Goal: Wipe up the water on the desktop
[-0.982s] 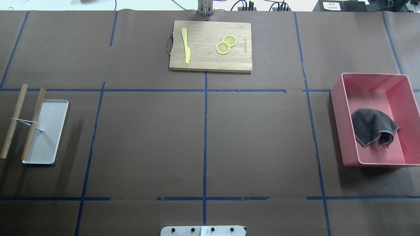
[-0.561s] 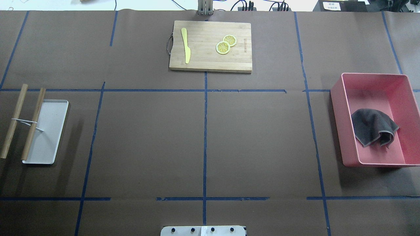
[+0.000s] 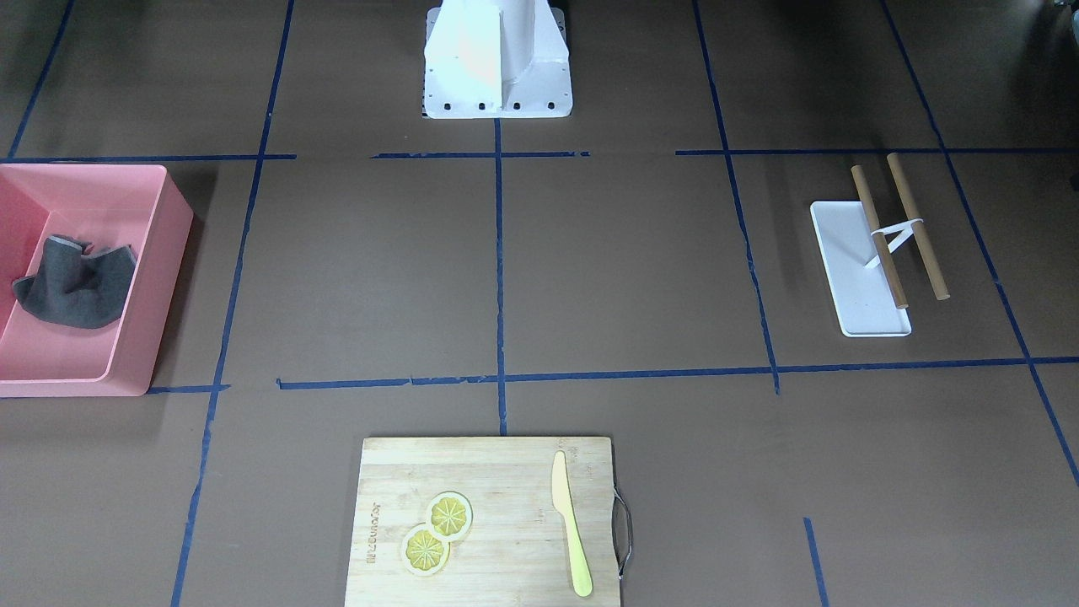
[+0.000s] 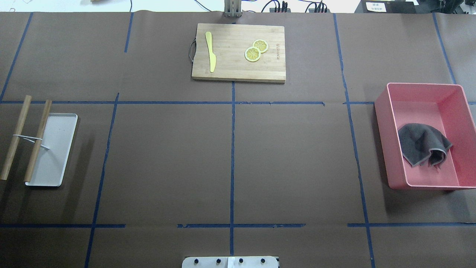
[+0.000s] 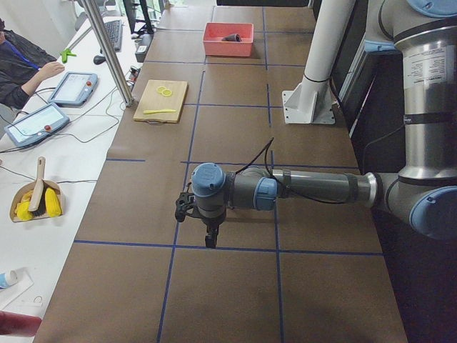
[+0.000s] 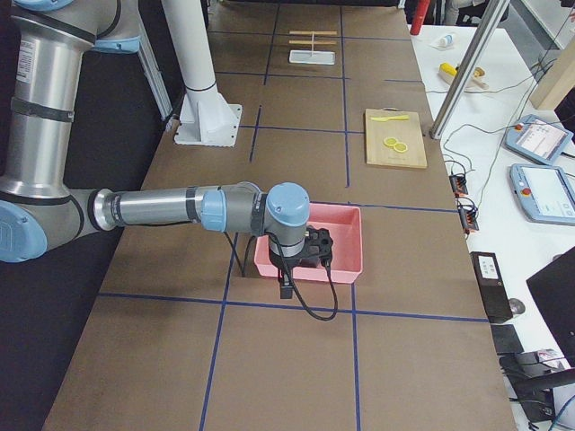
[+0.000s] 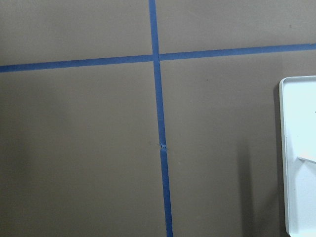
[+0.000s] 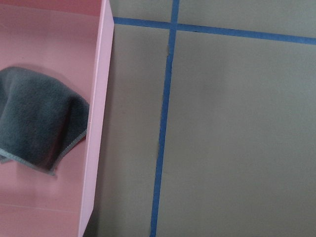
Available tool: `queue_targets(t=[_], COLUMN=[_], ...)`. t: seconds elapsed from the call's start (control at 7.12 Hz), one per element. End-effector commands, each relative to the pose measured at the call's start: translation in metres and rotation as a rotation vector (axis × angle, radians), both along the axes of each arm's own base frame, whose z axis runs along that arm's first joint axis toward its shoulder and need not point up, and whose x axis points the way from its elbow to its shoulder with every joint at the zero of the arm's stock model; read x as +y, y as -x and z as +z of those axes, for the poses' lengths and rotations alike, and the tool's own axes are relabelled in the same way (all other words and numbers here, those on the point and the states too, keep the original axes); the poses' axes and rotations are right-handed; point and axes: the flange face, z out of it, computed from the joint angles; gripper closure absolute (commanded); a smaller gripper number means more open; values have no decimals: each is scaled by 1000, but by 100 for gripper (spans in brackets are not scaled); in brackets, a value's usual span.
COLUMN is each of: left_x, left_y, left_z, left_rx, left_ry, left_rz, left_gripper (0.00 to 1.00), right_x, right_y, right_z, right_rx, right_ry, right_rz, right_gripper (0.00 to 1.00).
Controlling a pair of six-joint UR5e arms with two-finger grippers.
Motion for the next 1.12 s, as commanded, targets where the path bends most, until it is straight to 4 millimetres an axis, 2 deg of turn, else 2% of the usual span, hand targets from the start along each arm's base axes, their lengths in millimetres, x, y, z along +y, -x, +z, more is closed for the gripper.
queue_targets(t=[0.0, 0.14, 0.28, 0.42, 0.98], left_x=[-1, 1, 3, 3, 4], left_y=[0, 1, 4, 4, 4], left_z=[-6, 6, 0, 8, 11], left_rx=[1, 1, -6, -23, -22], left_ry=[-13, 13, 5, 19, 28], left_rz=[0, -4, -11, -10, -7], left_gripper=[0, 0, 0, 0, 0], right_x=[-1, -1, -1, -1, -2], right_y=[1, 1, 1, 1, 6], right_z=[2, 2, 2, 2, 2], right_rx=[-1, -1, -3, -3, -6], right_ry=[10, 9, 9, 8, 10], right_rz=[26, 23, 23, 22, 13], right_gripper=[0, 0, 0, 0, 0])
